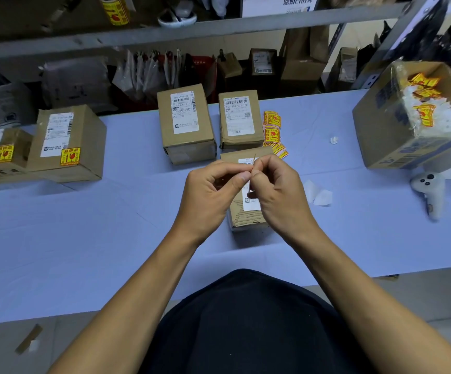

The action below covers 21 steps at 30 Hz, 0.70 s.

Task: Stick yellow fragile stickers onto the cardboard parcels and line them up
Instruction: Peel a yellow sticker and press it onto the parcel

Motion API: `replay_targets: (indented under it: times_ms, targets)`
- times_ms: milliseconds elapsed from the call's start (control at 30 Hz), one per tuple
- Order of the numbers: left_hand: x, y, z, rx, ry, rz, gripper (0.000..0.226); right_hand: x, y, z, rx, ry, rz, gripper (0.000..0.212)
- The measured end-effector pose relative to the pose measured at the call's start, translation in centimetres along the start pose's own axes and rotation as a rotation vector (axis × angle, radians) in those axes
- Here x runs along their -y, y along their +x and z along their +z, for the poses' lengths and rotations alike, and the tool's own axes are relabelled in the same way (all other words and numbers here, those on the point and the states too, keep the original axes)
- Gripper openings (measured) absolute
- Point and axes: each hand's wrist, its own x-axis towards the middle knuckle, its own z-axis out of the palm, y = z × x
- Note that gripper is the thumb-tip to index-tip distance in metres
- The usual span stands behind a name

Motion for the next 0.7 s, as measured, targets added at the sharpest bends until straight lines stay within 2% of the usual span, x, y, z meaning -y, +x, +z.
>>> replay_targets:
  times_ms: [233,467,600,700]
  targets:
    - [-0.6,0.0,0.2,-0.011,-0.167,-0.129,0.010,-0.4,-0.3,0.0,-0.010,-0.169,-0.140,0.017]
    - [-0.5,0.1,0.5,0.008,-0.126,-0.115,0.008,-0.7,0.0,-0.1,-0.026,-0.229,-0.168,0.013]
    - [0.3,0.3,1.0,0.031,-0.107,-0.160,0.011,-1.0,0.1,0.1,-0.014,-0.145,-0.093,0.015]
    - [0.9,0.5,1.6,0.056,-0.192,-0.312,0.018,-1.7,0.5,-0.2,0.000,-0.017,0.031,0.012]
